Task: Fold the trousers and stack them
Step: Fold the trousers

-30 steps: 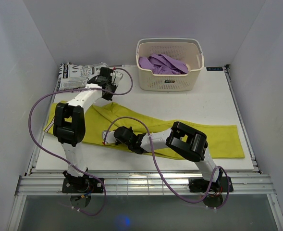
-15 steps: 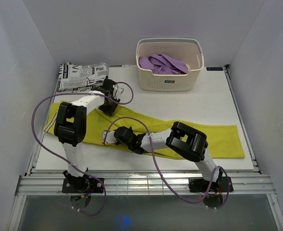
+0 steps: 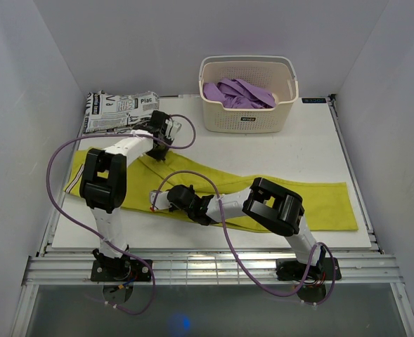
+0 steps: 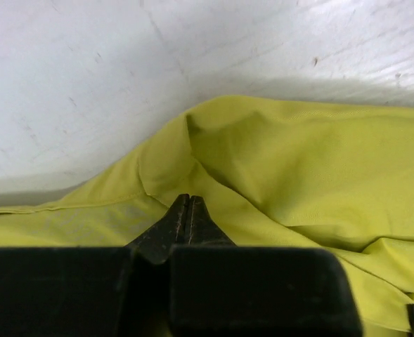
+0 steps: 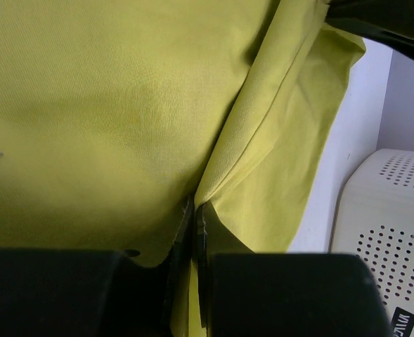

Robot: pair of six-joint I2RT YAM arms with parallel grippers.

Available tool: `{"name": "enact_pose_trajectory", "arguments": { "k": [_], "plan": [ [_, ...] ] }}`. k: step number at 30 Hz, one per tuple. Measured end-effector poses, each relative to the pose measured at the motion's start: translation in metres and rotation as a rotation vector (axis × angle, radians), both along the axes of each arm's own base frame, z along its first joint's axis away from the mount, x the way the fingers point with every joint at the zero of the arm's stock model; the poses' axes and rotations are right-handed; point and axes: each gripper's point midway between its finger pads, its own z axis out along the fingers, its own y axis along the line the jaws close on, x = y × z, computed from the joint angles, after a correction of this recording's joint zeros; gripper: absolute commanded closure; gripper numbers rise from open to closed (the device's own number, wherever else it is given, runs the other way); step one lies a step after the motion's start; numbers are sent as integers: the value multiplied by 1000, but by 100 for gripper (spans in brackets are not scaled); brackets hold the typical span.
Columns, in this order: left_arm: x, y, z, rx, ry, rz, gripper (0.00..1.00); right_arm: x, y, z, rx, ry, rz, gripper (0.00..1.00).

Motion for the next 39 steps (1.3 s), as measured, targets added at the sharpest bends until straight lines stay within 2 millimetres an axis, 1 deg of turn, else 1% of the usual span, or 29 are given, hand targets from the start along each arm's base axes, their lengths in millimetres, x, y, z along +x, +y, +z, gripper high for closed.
{"name": "enact_pose_trajectory", "arguments": {
  "k": [7,11,12,14,16,17,19,23,24,25,27,28,29,30,32,33,34,39],
  "plan": [
    [39,-6,41,-10,-136,-16,100,0,0,0,1,0,0,92],
    [47,-6,47,-11,-164,-19,100,0,0,0,1,0,0,92],
    [47,-6,48,-10,-161,-20,94,0,0,0,1,0,0,92],
    [46,-7,47,-17,-147,-25,74,0,0,0,1,0,0,92],
    [42,-9,45,-29,-128,-25,58,0,0,0,1,0,0,92],
    [39,-10,43,-34,-115,-23,57,0,0,0,1,0,0,92],
    [31,-9,31,-36,-87,-15,53,0,0,0,1,0,0,92],
    [-3,1,-6,-4,29,-13,52,0,0,0,1,0,0,92],
    [-7,2,-12,1,47,-14,51,0,0,0,1,0,0,92],
    [-6,2,-12,0,42,-14,51,0,0,0,0,0,1,92],
    [-4,1,-12,-2,36,-15,55,0,0,0,0,0,1,92],
    [-4,1,-12,-2,36,-15,58,0,0,0,0,0,1,92],
    [-4,1,-12,-3,34,-16,70,0,0,0,0,-1,1,92],
    [-3,1,-13,-6,35,-13,77,0,0,0,-1,-1,2,92],
    [-2,-1,-15,-8,34,-23,87,0,0,0,-2,-2,3,92],
    [-2,-2,-15,-10,34,-28,95,0,0,0,-4,-3,5,92],
    [-2,-2,-16,-12,34,-30,100,0,0,0,-4,-4,7,92],
    [0,-3,-13,-15,38,-36,100,0,0,0,-4,-9,12,92]
  ]
}}
